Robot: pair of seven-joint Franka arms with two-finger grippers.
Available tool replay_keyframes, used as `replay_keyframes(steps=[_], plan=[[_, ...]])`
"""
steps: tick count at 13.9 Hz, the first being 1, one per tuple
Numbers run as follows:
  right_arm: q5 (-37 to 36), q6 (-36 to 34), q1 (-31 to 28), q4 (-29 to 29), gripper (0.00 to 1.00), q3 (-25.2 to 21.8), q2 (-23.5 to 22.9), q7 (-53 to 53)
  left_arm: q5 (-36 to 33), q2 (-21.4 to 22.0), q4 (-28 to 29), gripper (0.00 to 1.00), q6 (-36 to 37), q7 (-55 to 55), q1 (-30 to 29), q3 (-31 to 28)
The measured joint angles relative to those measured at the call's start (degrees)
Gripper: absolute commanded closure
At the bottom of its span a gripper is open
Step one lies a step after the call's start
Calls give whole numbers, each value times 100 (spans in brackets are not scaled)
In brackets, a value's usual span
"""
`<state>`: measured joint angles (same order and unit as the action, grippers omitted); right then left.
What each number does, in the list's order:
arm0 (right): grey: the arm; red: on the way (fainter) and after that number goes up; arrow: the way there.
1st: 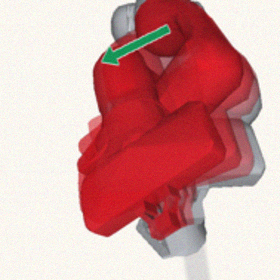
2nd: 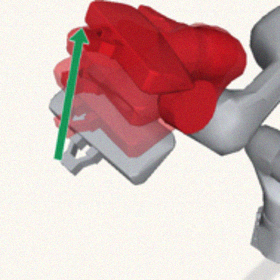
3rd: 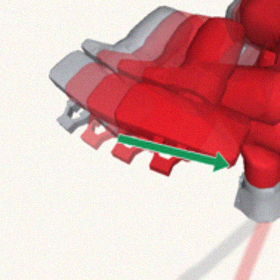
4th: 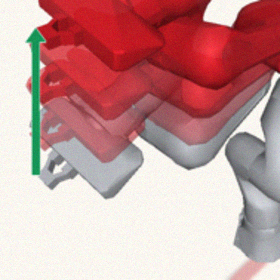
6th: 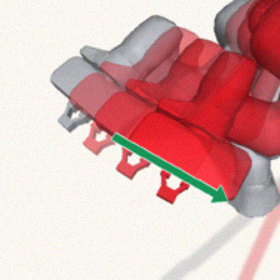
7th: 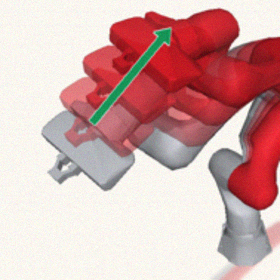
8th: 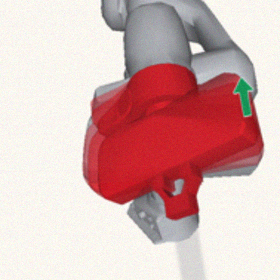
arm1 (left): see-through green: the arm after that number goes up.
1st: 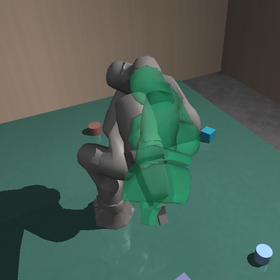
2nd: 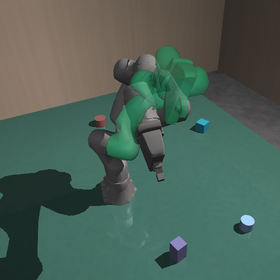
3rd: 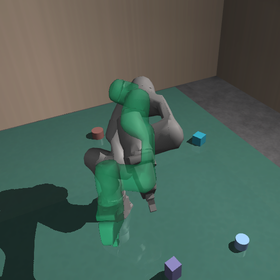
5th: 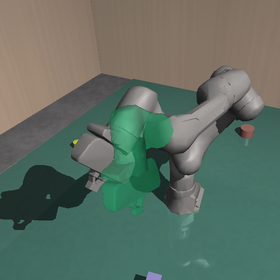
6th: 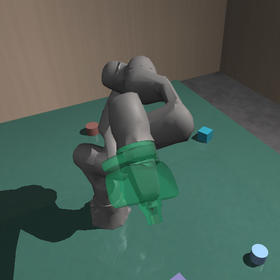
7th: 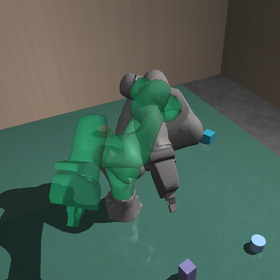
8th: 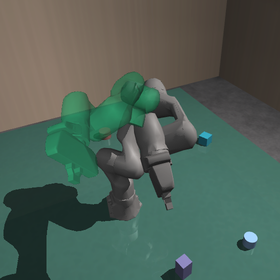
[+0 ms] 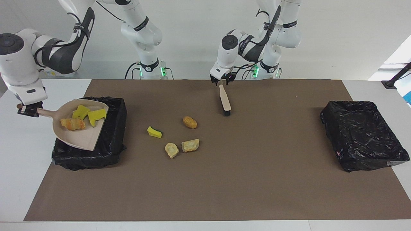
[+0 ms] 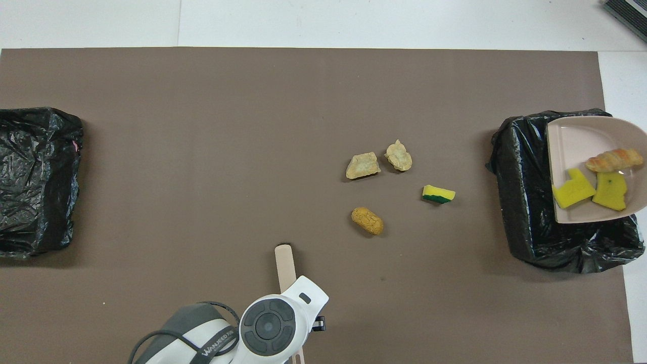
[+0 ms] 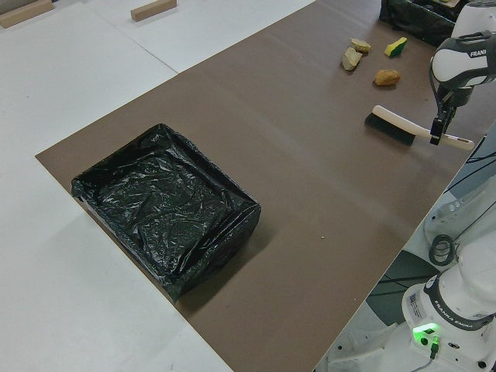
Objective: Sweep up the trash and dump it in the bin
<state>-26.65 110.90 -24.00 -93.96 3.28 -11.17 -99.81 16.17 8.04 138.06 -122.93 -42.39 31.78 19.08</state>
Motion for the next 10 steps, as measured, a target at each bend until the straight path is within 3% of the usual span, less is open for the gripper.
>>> replay_keyframes(steps=[6,10], plan=[[-1527,-102,301,-64,100,55,41,732,-1664,-165,-1292,0,560,173,-925,-67],[-1947,-434,714,-337,100,70,236,1477,-1864,-173,-2211,0,1330,1353,-1969,-109]])
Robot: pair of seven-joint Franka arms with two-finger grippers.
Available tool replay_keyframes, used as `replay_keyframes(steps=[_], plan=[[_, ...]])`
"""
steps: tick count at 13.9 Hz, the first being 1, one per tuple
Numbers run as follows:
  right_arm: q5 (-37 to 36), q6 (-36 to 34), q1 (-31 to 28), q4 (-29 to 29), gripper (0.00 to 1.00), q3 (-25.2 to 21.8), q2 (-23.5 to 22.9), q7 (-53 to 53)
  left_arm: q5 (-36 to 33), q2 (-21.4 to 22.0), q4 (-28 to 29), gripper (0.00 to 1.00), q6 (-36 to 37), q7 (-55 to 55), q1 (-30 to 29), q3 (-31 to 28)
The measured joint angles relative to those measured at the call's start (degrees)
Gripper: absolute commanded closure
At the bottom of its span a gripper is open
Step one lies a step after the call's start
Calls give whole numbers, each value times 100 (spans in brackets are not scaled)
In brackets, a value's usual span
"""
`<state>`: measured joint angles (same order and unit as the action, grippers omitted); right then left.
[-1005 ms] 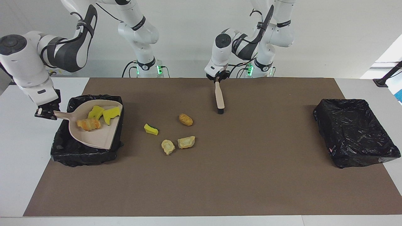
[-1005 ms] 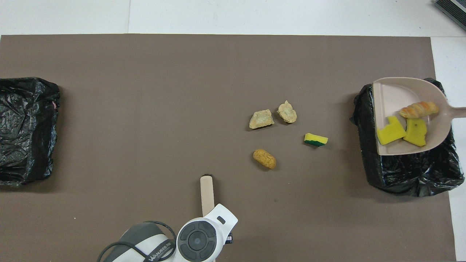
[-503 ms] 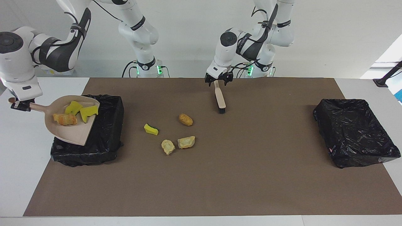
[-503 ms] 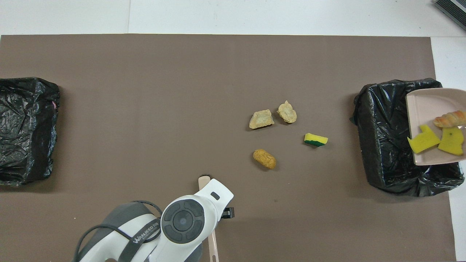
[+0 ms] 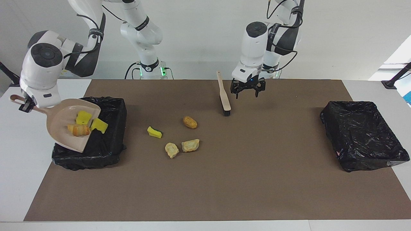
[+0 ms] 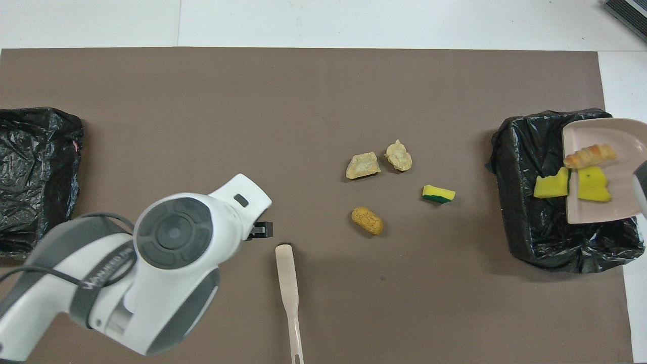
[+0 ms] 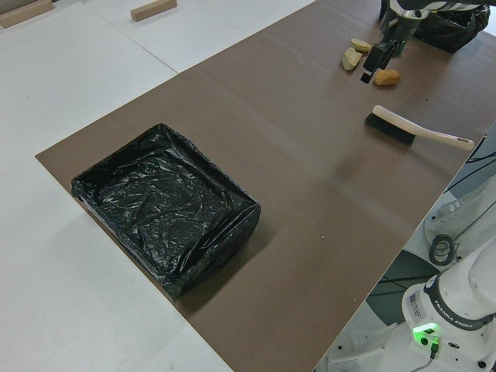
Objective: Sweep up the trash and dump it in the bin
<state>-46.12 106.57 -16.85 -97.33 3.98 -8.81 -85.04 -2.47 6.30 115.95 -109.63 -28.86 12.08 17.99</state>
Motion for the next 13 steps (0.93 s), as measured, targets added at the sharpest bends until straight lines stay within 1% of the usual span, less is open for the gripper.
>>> replay_keyframes(steps=[2,5,8,11,13], plan=[[-31,0,-8,-51,100,-11,57,9,-1,-6,-551,0,501,492,-415,-12],[-41,3,-19,-62,100,-24,94,9,-1,-10,-1113,0,1050,956,-721,-13],[-45,28,-17,-59,100,-9,265,-17,-1,-12,-1217,0,1165,1095,-754,-11],[-25,197,-2,-64,100,43,565,-258,-1,-22,-1219,0,1171,1125,-837,-17],[119,244,18,-66,100,106,684,-298,-1,-28,-1256,0,1171,1133,-949,-26]])
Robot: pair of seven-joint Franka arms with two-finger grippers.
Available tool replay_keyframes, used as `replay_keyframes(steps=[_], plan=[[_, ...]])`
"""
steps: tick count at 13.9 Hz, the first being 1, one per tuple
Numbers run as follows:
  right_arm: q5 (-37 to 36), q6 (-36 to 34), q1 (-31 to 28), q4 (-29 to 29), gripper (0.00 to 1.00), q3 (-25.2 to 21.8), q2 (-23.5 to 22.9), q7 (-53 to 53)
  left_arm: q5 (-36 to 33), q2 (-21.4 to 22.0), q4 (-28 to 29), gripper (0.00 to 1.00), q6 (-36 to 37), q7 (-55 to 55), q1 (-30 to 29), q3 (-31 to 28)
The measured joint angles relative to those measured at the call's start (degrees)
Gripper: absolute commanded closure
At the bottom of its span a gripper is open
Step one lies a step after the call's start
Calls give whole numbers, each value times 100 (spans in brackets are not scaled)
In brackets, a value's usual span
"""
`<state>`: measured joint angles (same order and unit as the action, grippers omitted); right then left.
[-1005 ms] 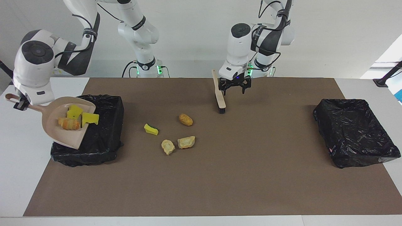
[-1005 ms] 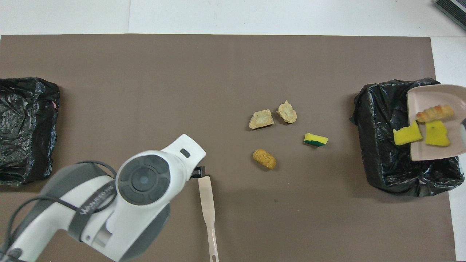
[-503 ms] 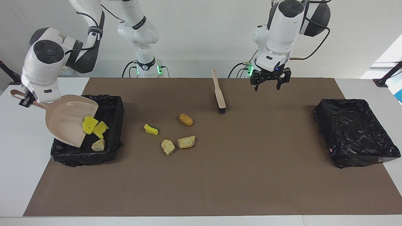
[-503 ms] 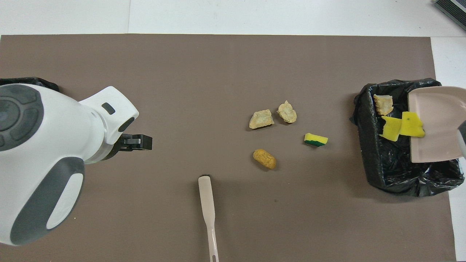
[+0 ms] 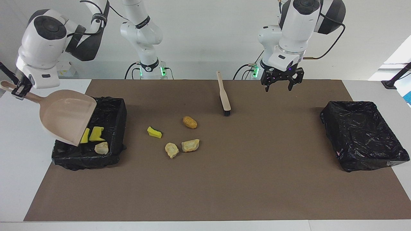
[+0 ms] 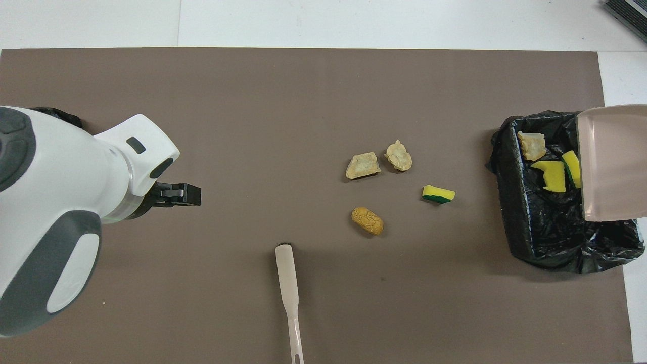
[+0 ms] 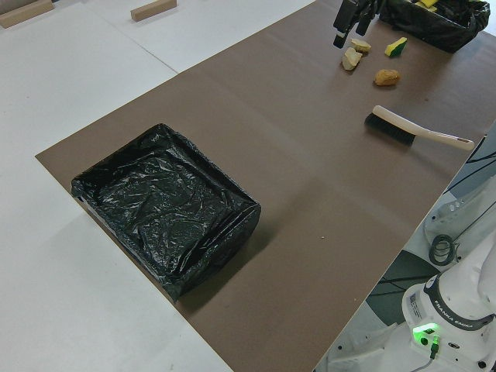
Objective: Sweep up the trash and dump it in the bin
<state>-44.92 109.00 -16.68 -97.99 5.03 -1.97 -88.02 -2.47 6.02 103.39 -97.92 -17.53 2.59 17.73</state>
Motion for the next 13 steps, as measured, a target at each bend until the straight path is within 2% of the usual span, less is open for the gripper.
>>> replay_keyframes(steps=[2,4,6,8,13], plan=[[452,-1,6,-1,100,22,71,-6,0,-7,-175,0,61,199,-219,-12],[1156,-5,-28,-3,100,2,95,-38,19,-22,-620,0,512,655,-411,-123],[1788,-5,-25,-16,100,-18,95,-43,131,-29,-1015,0,1013,1039,-421,-487],[2235,-5,38,-29,100,11,94,34,241,-50,-1192,0,1180,1414,-425,-781],[2424,-5,783,-126,100,58,32,1892,259,-245,-1413,0,1201,1823,-425,-965]])
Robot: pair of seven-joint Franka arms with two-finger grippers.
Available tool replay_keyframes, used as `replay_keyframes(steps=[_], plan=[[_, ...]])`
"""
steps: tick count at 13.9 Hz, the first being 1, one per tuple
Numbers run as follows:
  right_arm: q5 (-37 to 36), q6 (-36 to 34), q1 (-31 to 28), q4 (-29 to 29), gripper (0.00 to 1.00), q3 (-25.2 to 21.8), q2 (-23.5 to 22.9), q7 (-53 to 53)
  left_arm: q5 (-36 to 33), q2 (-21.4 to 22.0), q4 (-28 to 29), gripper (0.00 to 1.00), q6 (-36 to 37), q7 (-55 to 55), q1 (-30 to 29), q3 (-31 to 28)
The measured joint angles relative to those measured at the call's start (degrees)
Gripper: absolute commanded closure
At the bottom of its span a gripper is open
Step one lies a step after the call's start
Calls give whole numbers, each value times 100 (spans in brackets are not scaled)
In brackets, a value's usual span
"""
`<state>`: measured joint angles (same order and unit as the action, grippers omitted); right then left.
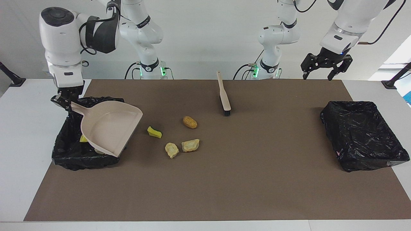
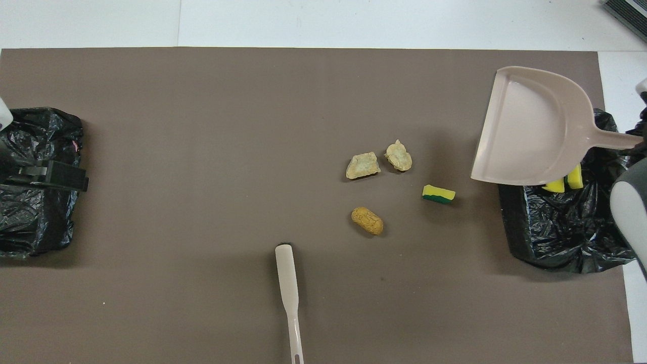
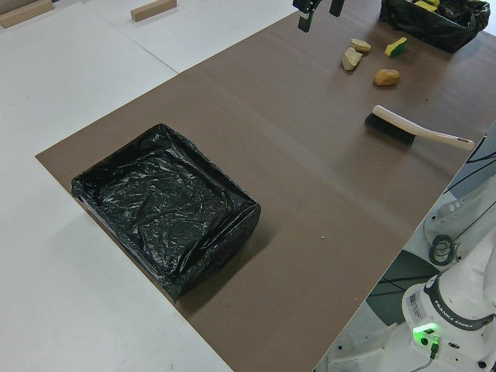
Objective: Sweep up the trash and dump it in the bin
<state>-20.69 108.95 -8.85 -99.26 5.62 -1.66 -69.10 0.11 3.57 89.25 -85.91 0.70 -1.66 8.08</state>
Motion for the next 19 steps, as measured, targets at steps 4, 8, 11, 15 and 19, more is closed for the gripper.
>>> replay_keyframes(steps=[4,8,11,15,19], plan=[[442,0,609,-44,100,11,-181,1693,109,-156,-155,0,2,136,-1,-200],[642,0,1239,-57,100,18,-431,3853,176,-149,-202,0,13,138,1,-223],[682,21,1717,-33,100,21,-632,5385,268,-145,-212,0,32,138,-4,-261],[1250,73,2464,247,100,33,-1047,7146,294,-145,-213,0,91,138,-4,-261],[1312,130,3430,728,100,40,-1750,8769,318,-144,-216,0,94,143,27,-250]])
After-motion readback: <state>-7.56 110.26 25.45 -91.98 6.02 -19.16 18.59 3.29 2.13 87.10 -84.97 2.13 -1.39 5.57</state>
